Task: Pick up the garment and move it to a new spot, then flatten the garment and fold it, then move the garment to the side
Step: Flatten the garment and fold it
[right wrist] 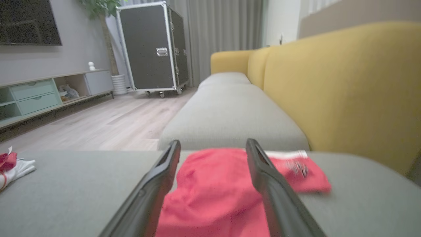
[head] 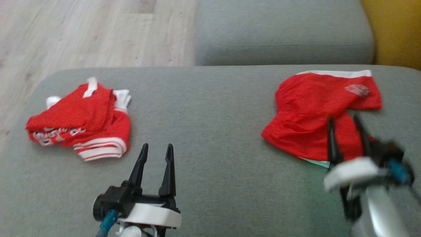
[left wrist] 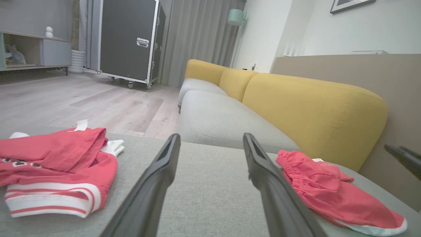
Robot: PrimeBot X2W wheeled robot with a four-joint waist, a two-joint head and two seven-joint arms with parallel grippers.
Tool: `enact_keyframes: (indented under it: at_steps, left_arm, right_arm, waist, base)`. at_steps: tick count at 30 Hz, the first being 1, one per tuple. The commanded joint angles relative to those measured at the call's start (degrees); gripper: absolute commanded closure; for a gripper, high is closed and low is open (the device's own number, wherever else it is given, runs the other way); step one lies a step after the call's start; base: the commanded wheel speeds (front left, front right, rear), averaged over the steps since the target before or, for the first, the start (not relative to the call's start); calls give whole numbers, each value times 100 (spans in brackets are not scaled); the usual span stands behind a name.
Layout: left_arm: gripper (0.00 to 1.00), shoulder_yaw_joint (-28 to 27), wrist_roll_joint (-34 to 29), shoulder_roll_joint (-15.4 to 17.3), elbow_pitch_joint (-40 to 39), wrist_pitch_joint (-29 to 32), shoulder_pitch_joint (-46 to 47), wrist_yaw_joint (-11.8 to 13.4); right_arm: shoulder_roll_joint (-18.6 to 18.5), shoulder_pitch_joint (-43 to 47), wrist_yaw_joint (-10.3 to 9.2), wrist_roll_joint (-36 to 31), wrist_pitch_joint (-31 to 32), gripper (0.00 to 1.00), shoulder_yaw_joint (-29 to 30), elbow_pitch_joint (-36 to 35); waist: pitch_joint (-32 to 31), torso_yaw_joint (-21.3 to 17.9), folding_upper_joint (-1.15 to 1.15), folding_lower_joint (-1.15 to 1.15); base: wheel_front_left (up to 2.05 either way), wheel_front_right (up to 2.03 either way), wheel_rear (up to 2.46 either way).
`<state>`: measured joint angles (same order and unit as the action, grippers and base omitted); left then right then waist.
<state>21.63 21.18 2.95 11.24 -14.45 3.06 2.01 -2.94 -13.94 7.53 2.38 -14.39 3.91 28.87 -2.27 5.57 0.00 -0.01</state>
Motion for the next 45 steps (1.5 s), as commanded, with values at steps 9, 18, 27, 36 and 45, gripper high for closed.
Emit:
enact_keyframes:
  at_steps: [9,18,27,36,45]
  left_arm:
    - [0,-201,-79,-7,-153,-55,159,-70]
    - [0,-56,-27,-7,-133,-55,359,-63]
    - [0,130,52,-7,-112,-55,592,-30]
    - [0,195,83,-7,-131,-55,691,-3]
    - [0,209,79,-7,-108,-55,710,20]
  right_arm:
    - [5,813,-4,284,-60,0,-859,-742]
    - [6,245,-4,-186,389,0,-1521,-119]
    - [6,-659,-4,-508,826,0,-1320,1310]
    - [-53,-1342,-4,-1148,604,0,-413,2181]
    - [-12,-1590,-4,-1623,210,0,320,2318]
  waist:
    - [62,-30,0,1]
    - [449,435,0,1]
    - [787,940,0,1]
    - [996,1178,0,1]
    - [1022,1182,0,1]
  base:
    - [0,0,0]
    - [0,0,0]
    - [0,0,0]
    - [0,0,0]
    - [0,0,0]
